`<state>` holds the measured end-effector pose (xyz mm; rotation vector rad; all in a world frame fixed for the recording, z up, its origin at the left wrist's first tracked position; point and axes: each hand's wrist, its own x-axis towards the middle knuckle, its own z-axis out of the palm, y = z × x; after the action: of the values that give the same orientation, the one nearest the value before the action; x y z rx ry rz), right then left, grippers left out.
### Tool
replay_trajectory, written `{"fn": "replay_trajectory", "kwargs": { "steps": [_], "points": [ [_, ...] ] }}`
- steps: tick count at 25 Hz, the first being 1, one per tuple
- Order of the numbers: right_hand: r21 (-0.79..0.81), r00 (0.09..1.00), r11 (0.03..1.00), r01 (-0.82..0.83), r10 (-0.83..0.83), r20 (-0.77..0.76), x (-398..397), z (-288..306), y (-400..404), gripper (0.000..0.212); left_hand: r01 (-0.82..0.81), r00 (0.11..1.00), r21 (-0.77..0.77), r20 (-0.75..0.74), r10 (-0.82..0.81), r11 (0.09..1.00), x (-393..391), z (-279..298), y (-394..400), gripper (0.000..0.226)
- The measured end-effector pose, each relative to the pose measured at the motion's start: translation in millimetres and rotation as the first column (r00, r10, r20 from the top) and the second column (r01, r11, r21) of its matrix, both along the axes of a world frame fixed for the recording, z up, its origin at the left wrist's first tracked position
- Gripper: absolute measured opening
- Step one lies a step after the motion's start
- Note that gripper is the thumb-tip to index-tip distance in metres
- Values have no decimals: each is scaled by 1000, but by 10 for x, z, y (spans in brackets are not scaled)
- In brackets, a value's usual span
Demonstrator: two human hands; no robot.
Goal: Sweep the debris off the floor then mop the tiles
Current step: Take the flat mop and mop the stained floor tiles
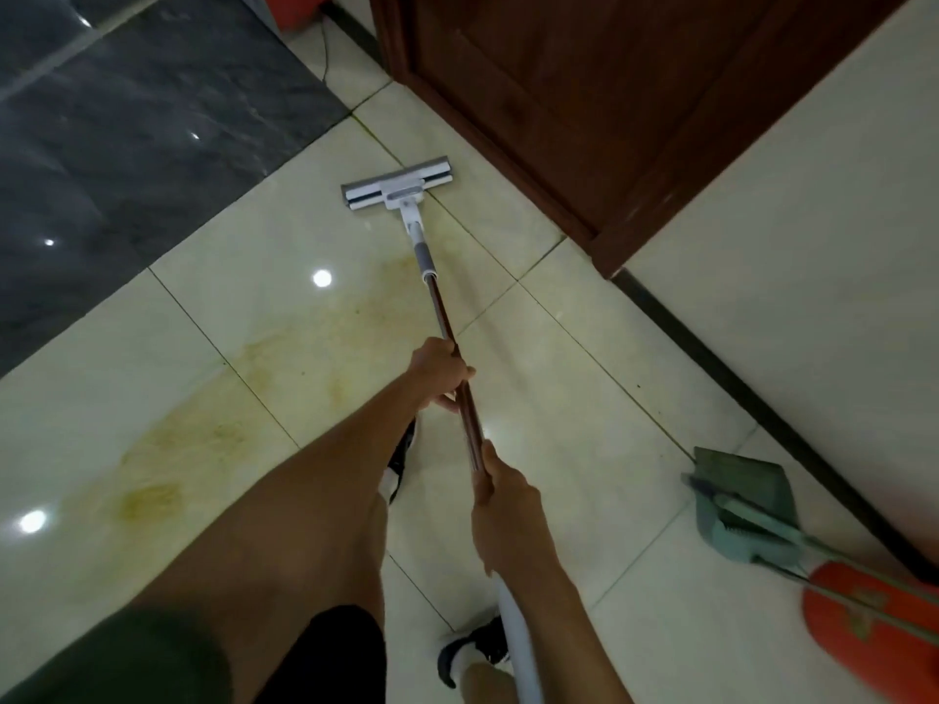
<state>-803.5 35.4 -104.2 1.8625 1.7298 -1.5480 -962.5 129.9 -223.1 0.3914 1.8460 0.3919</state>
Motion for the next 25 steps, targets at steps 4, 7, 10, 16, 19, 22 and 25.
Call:
{"fn": "replay_trajectory", "kwargs": {
  "steps": [4, 7, 10, 16, 19, 22, 25],
  "points": [
    [-32, 999, 999, 44, -43, 24, 986, 229, -732, 46, 27, 999, -11, 31, -27, 1000, 996, 122, -738, 63],
    [-65, 998, 997, 40, -37, 48, 1336, 421, -1023, 47, -22, 999, -28, 36, 23, 999, 1398, 188, -1104, 69],
    [-46, 999, 998, 32, -31, 24, 1326, 559, -1030, 46, -82, 997, 7, 10, 82, 997, 1422, 203, -1150, 72],
    [-21, 1000, 1000, -2, 3, 31, 920, 530, -465, 46, -167, 986, 42, 31, 165, 985, 1012, 67, -591, 67],
    [-33, 1000, 999, 12, -11, 23, 595, 428, 72, 46, -192, 981, 66, 34, 191, 979, 662, -31, -97, 68],
    [-30, 1000, 1000, 10, -10, 2, 157, 261, 681, 45, -219, 976, 81, 28, 217, 972, 225, -133, 503, 67],
    [-11, 1000, 1000, 10, -10, -9, -337, 67, 1269, 44, -212, 976, 65, -26, 214, 975, -292, -207, 1083, 58]
  ]
}}
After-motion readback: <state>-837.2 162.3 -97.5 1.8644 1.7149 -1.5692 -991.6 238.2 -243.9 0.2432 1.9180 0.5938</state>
